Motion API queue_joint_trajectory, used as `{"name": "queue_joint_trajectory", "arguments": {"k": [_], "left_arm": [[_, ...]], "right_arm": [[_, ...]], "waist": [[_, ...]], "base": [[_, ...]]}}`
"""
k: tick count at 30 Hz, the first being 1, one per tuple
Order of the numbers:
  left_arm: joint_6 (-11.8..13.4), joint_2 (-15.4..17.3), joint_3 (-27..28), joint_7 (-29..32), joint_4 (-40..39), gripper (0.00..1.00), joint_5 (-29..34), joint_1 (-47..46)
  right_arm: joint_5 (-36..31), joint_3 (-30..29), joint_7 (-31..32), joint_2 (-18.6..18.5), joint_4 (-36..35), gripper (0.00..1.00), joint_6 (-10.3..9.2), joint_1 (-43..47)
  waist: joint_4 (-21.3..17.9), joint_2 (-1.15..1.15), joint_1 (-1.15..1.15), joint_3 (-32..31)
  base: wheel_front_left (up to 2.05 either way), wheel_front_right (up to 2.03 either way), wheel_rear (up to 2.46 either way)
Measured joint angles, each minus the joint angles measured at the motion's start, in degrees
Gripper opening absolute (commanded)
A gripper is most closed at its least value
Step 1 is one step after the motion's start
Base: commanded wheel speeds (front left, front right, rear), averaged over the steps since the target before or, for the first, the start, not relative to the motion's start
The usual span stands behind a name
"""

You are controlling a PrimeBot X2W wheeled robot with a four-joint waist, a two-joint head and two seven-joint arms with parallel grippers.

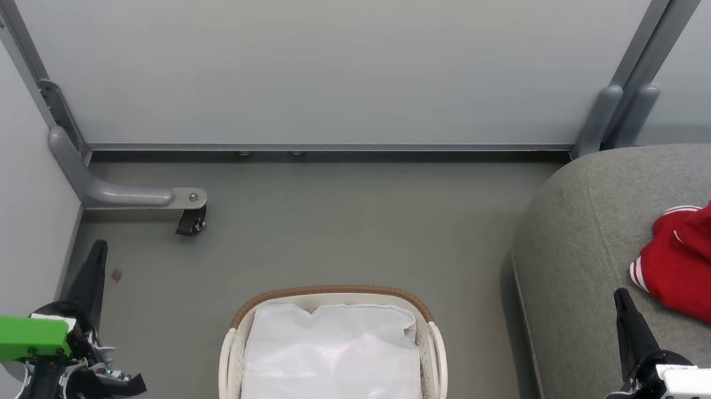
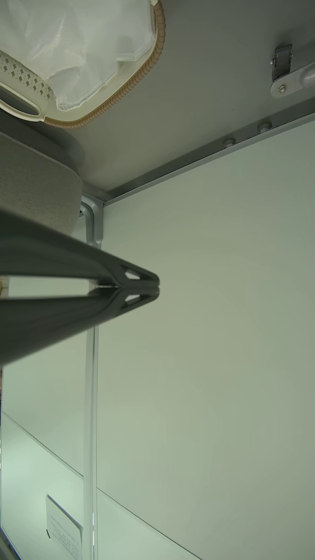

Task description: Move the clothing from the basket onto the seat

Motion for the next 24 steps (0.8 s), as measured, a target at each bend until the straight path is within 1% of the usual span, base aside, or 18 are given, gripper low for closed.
{"name": "queue_joint_trajectory", "arguments": {"k": [24], "left_arm": [[0.0,0.0,0.0,0.0,0.0,0.0,0.0,0.0]], "right_arm": [[0.0,0.0,0.0,0.0,0.0,0.0,0.0,0.0]], "waist": [[0.0,0.0,0.0,0.0]], "base": [[0.0,0.0,0.0]]}}
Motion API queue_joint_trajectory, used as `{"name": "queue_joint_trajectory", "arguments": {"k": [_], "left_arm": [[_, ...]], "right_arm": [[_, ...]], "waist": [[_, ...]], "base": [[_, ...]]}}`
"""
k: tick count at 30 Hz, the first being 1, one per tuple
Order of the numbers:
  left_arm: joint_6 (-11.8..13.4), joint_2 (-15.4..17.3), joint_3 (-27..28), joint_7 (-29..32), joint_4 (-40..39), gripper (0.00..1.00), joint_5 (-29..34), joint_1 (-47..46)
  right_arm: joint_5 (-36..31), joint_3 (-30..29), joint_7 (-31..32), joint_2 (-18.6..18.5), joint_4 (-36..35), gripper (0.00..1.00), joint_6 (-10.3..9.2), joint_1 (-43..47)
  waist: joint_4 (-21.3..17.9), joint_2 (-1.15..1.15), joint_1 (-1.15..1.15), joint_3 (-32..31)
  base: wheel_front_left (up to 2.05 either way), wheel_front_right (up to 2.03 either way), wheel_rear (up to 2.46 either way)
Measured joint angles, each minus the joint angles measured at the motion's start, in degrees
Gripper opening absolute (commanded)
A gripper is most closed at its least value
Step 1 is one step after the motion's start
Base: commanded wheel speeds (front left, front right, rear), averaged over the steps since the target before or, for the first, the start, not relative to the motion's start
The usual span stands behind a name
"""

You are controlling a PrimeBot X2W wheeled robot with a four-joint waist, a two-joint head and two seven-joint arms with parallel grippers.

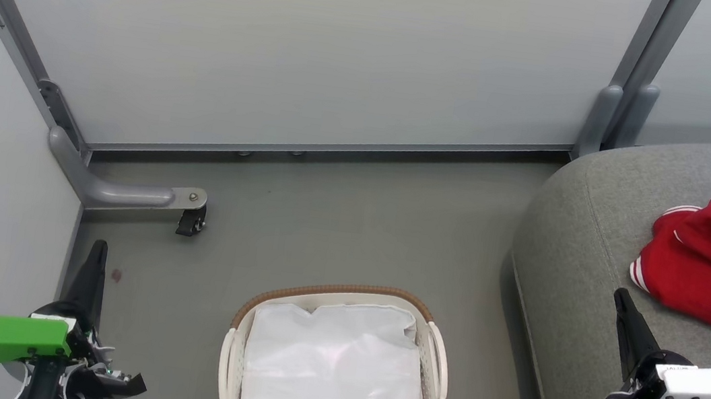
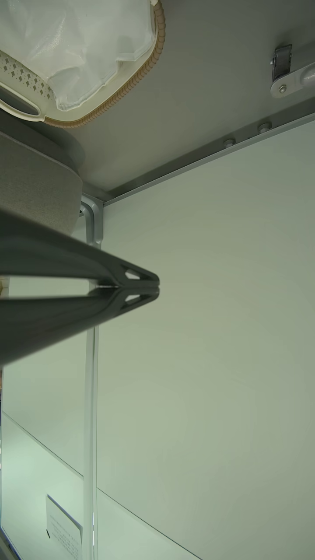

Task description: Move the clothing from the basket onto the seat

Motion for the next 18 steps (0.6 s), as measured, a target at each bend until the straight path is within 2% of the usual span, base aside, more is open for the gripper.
{"name": "queue_joint_trajectory", "arguments": {"k": [18], "left_arm": [[0.0,0.0,0.0,0.0,0.0,0.0,0.0,0.0]], "right_arm": [[0.0,0.0,0.0,0.0,0.0,0.0,0.0,0.0]], "waist": [[0.0,0.0,0.0,0.0]], "base": [[0.0,0.0,0.0]]}}
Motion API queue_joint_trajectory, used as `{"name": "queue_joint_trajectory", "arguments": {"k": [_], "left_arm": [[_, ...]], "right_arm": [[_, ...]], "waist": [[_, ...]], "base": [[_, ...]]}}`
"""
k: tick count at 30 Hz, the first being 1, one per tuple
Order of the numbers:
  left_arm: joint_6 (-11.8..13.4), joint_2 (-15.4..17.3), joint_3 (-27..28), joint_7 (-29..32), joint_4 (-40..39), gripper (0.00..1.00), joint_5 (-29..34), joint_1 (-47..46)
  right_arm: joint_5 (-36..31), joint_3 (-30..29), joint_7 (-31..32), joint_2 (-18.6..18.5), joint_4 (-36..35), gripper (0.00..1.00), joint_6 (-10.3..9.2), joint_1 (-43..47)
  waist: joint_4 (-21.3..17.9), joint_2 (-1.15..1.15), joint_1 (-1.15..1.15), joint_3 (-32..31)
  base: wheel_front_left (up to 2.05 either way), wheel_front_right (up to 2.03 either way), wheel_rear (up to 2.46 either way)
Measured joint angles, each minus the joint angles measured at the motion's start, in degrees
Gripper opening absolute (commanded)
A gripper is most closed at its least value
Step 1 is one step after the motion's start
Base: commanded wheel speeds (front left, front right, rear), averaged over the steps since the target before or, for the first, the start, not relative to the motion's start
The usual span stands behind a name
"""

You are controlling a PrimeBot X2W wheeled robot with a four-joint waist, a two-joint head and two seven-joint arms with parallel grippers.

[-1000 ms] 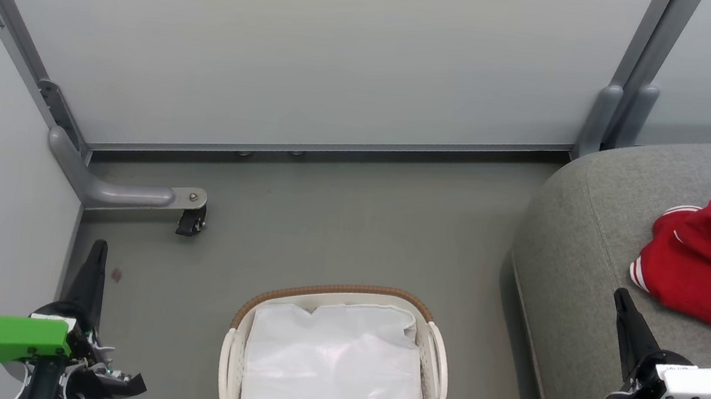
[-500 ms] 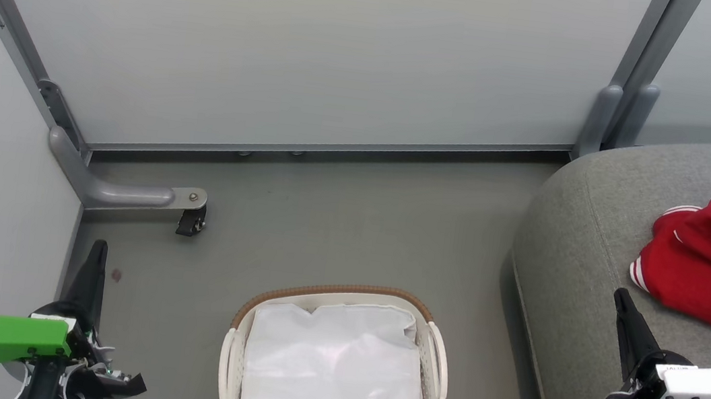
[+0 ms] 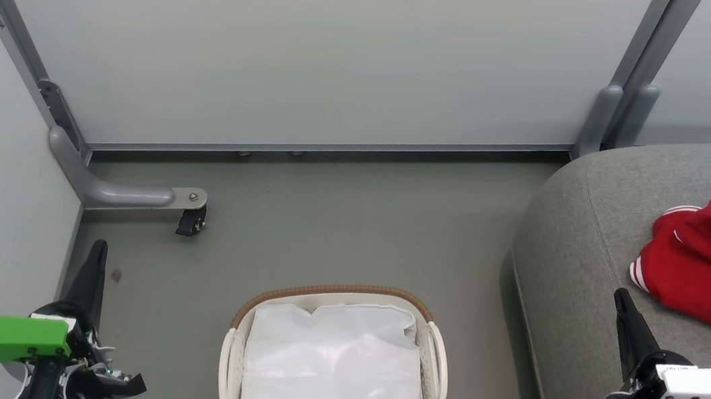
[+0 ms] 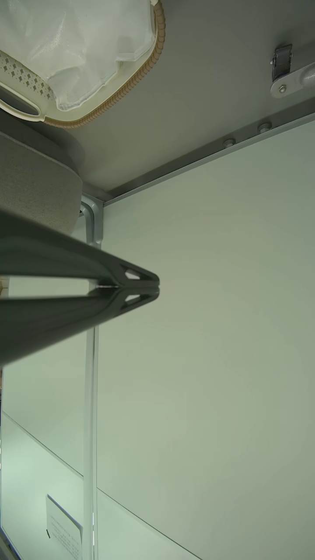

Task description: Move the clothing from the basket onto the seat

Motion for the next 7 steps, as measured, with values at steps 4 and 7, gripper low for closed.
{"name": "queue_joint_trajectory", "arguments": {"k": [4,7], "left_arm": [[0.0,0.0,0.0,0.0,0.0,0.0,0.0,0.0],[0.0,0.0,0.0,0.0,0.0,0.0,0.0,0.0]], "right_arm": [[0.0,0.0,0.0,0.0,0.0,0.0,0.0,0.0],[0.0,0.0,0.0,0.0,0.0,0.0,0.0,0.0]], "waist": [[0.0,0.0,0.0,0.0],[0.0,0.0,0.0,0.0]], "base": [[0.0,0.0,0.0],[0.0,0.0,0.0]]}}
